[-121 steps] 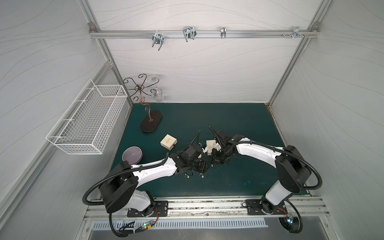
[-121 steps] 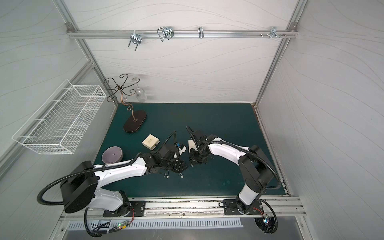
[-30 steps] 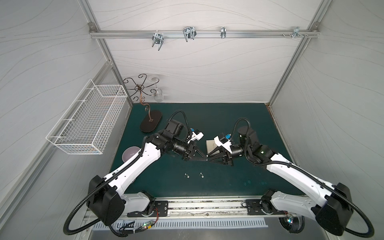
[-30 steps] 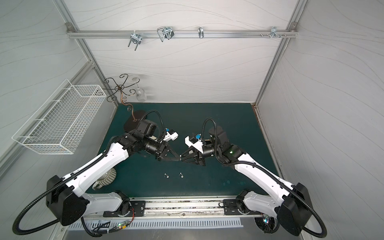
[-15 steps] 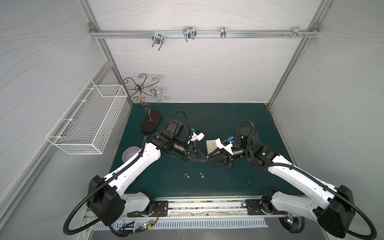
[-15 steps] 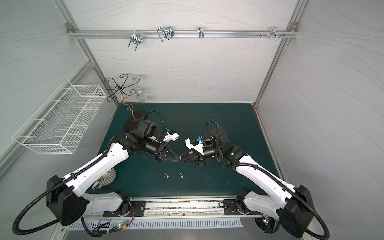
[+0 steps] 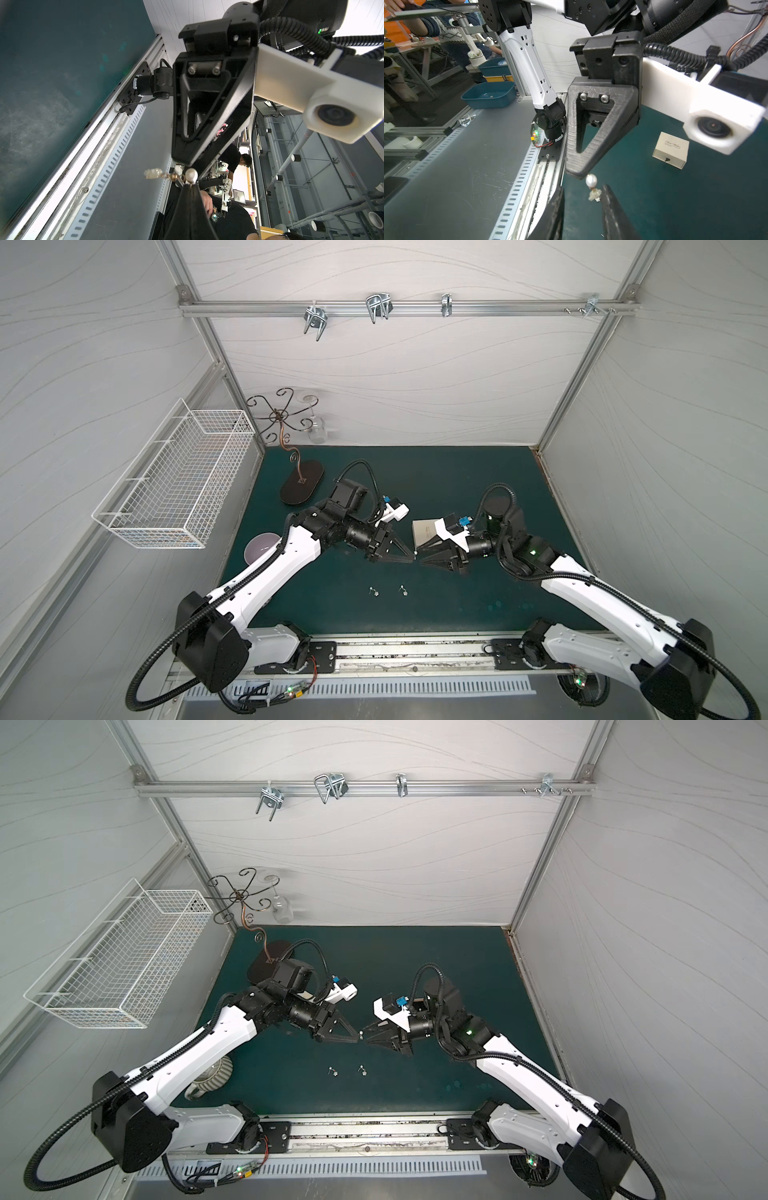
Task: Place the earrings into the drawer-style jewelry box
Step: Pick up the earring from the center of the board.
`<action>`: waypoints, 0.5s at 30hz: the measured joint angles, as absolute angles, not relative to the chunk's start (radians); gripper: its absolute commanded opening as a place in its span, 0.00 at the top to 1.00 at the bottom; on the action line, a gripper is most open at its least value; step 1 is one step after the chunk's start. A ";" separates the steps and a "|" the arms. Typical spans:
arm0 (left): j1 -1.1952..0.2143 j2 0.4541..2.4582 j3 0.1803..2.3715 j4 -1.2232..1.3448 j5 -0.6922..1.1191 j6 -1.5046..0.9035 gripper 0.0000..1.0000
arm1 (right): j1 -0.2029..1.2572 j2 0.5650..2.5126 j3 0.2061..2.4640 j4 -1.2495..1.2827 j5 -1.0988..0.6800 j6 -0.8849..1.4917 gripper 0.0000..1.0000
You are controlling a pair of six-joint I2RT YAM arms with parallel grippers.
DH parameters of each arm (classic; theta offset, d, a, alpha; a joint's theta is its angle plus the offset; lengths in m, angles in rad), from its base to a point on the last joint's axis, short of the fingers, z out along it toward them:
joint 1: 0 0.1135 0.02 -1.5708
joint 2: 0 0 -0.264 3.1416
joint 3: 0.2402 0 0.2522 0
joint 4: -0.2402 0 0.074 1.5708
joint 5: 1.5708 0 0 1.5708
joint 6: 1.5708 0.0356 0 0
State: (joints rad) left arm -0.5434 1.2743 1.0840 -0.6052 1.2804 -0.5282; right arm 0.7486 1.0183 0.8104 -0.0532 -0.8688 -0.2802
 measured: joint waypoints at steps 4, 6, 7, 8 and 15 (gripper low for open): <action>-0.543 1.274 1.081 -0.591 1.283 -0.532 1.00 | 0.750 1.004 0.808 -0.053 -0.845 -0.305 0.69; -0.543 1.274 1.080 -0.584 1.286 -0.535 1.00 | 0.754 1.004 0.808 -0.054 -0.839 -0.316 0.70; -0.543 1.274 1.079 -0.579 1.287 -0.536 1.00 | 0.757 1.004 0.808 -0.054 -0.838 -0.323 0.70; -0.543 1.274 1.079 -0.575 1.288 -0.537 1.00 | 0.759 1.004 0.808 -0.053 -0.837 -0.328 0.70; -0.545 1.274 1.078 -0.559 1.295 -0.543 1.00 | 0.761 1.017 0.809 -0.053 -0.838 -0.342 0.71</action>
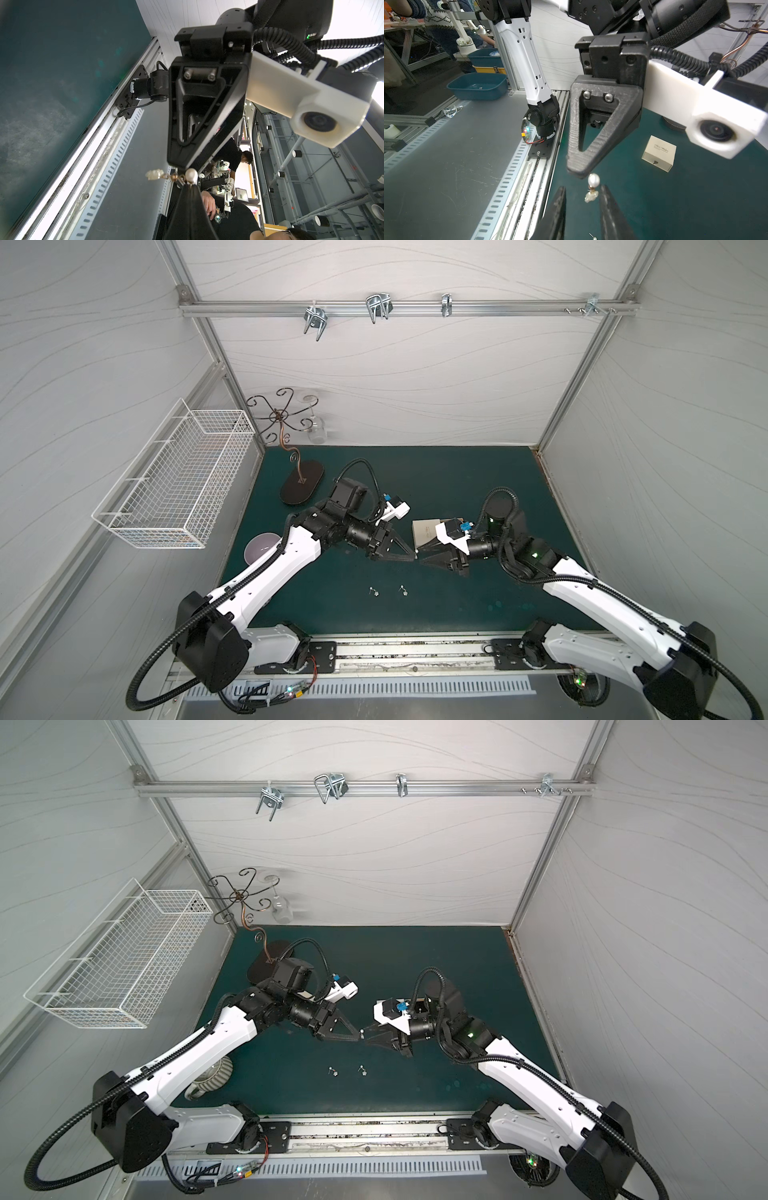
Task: Place the earrings into the drawer-style jewelry box
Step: Pick up the earring from the center of the board.
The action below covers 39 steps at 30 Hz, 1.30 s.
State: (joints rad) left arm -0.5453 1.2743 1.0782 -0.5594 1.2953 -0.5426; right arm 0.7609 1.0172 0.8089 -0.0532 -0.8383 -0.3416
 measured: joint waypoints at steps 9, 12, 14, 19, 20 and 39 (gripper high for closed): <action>-0.551 1.275 1.071 -0.557 1.300 -0.542 1.00 | 0.762 1.026 0.818 -0.054 -0.841 -0.342 0.74; -0.556 1.275 1.069 -0.558 1.302 -0.542 1.00 | 0.762 1.026 0.819 -0.054 -0.842 -0.342 0.74; -0.559 1.275 1.069 -0.558 1.303 -0.538 1.00 | 0.762 1.026 0.819 -0.054 -0.842 -0.342 0.74; -0.564 1.275 1.069 -0.558 1.303 -0.535 1.00 | 0.762 1.026 0.819 -0.054 -0.852 -0.341 0.79; -0.564 1.275 1.069 -0.558 1.303 -0.535 1.00 | 0.762 1.026 0.819 -0.054 -0.854 -0.341 0.80; -0.566 1.278 1.069 -0.558 1.303 -0.535 1.00 | 0.762 1.032 0.819 -0.054 -0.877 -0.341 0.92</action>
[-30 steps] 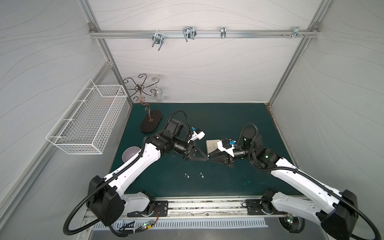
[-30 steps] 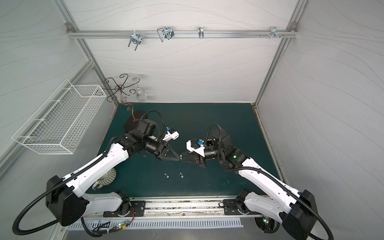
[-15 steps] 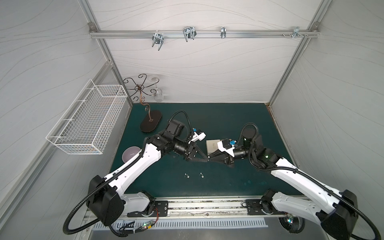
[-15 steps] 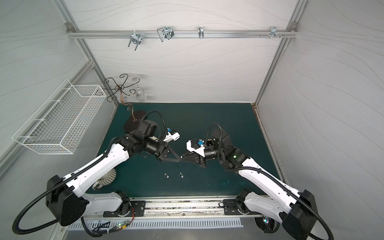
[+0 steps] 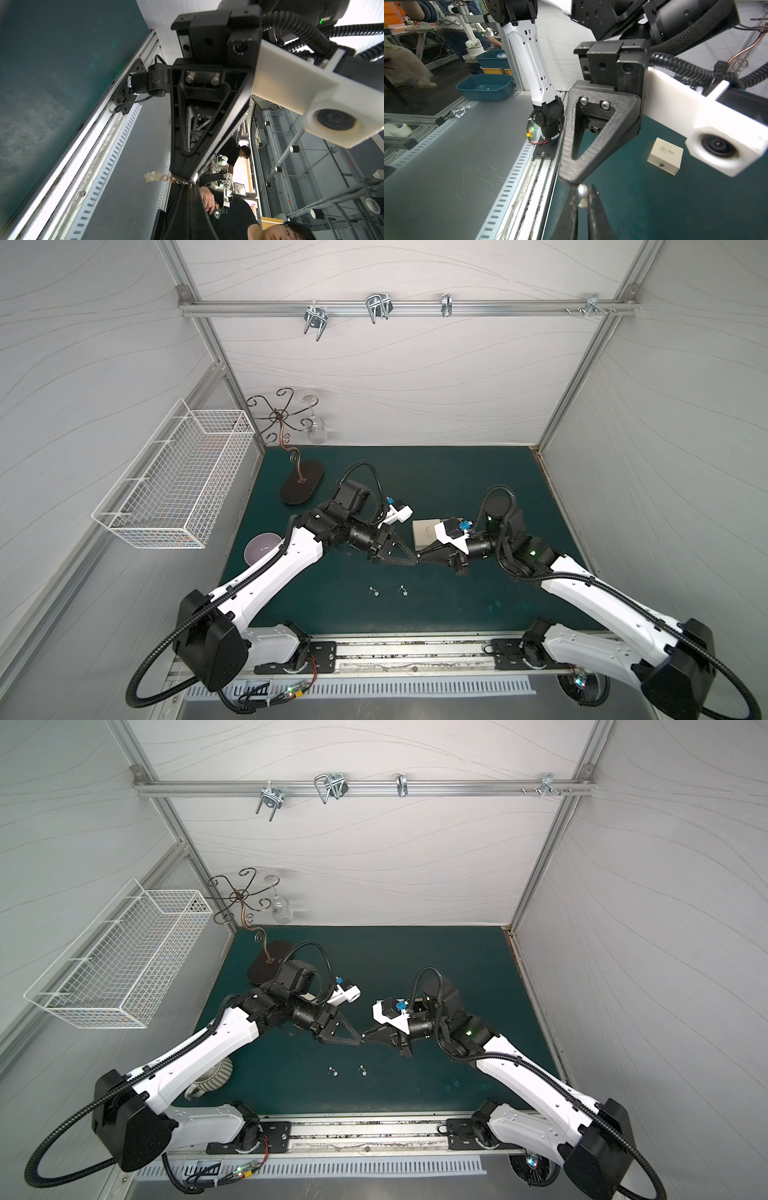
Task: Place the earrings into the drawer-style jewelry box
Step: Pick up the earring from the center of the board, then insert the earring into the inner lining.
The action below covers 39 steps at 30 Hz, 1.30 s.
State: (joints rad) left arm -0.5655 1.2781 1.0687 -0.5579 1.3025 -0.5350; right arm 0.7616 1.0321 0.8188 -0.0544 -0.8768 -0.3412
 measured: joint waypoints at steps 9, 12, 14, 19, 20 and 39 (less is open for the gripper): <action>-0.566 1.282 1.069 -0.558 1.303 -0.537 0.96 | 0.762 1.032 0.819 -0.060 -0.876 -0.341 0.97; -0.565 1.284 1.069 -0.553 1.299 -0.543 0.78 | 0.761 1.032 0.819 -0.064 -0.876 -0.339 0.97; -0.556 1.284 1.069 -0.546 1.291 -0.547 0.70 | 0.761 1.030 0.818 -0.069 -0.875 -0.332 0.97; -0.481 1.277 1.069 -0.564 1.246 -0.520 0.63 | 0.741 1.022 0.818 -0.117 -0.847 -0.291 0.97; -0.461 1.271 1.071 -0.582 1.228 -0.506 0.63 | 0.733 1.022 0.818 -0.134 -0.836 -0.279 0.97; -0.408 1.236 1.085 -0.760 0.886 -0.313 0.62 | 0.568 1.211 0.973 -0.606 -0.503 -0.062 0.95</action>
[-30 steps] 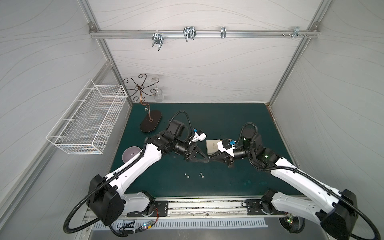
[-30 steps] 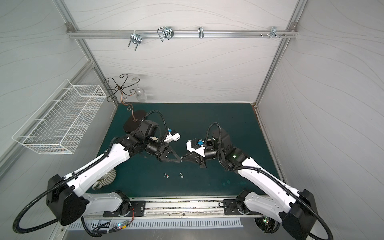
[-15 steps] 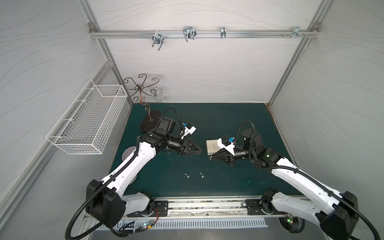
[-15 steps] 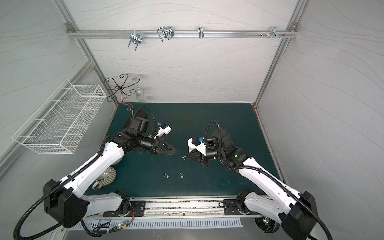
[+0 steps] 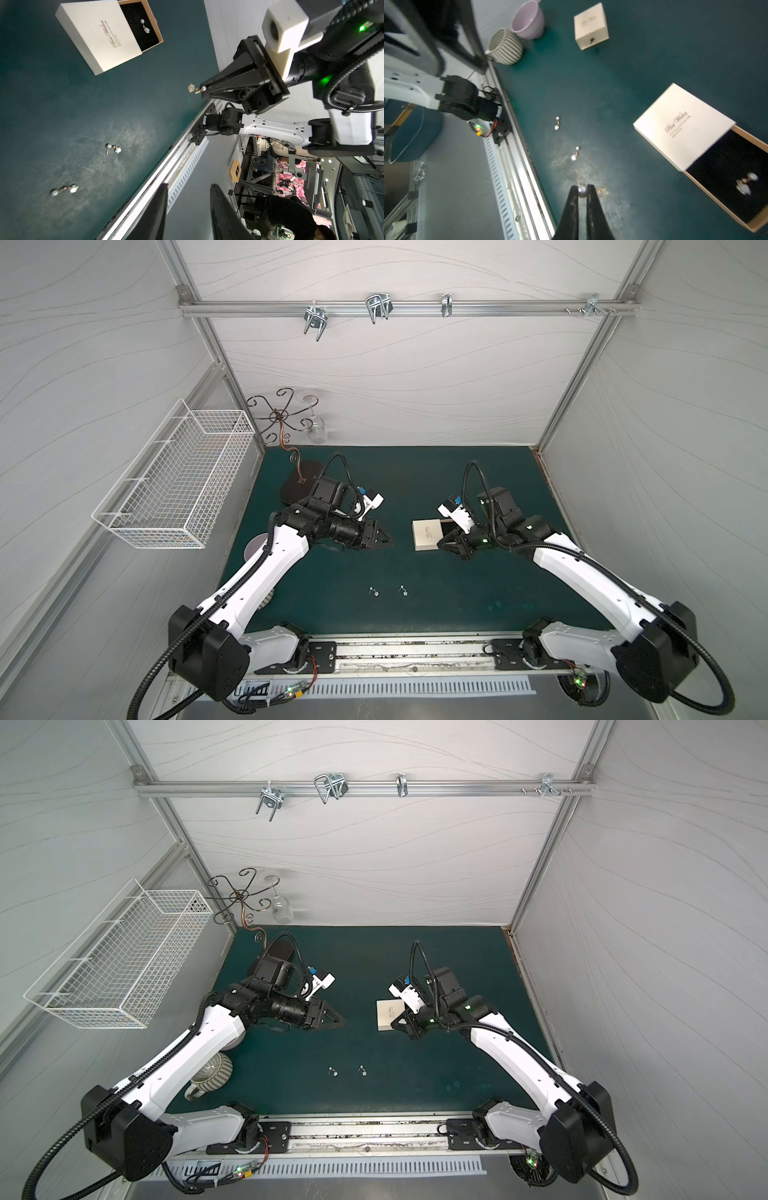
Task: Place the earrings into the drawer-style jewelry box
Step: Insert the earring into the inner lining.
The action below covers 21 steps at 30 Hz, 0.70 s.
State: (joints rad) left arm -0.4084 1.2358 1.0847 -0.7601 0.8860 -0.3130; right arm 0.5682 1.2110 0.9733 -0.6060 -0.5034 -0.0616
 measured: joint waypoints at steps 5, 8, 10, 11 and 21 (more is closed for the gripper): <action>-0.408 1.238 1.052 -0.759 0.860 -0.290 0.62 | 0.554 1.297 1.018 -0.691 -0.402 -0.026 0.94; -0.408 1.245 1.044 -0.758 0.846 -0.280 0.62 | 0.548 1.363 1.060 -0.740 -0.336 -0.017 0.94; -0.408 1.248 1.037 -0.752 0.841 -0.273 0.62 | 0.544 1.402 1.083 -0.764 -0.302 -0.015 0.94; -0.408 1.249 1.032 -0.748 0.838 -0.270 0.62 | 0.541 1.422 1.095 -0.777 -0.284 -0.014 0.93; -0.408 1.258 1.011 -0.734 0.822 -0.256 0.63 | 0.485 1.605 1.214 -0.855 -0.188 -0.022 0.92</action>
State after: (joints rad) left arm -0.4084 1.2583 1.0107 -0.7341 0.8223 -0.2562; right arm 0.4850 1.6051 1.2137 -0.8551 -0.1883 -0.0216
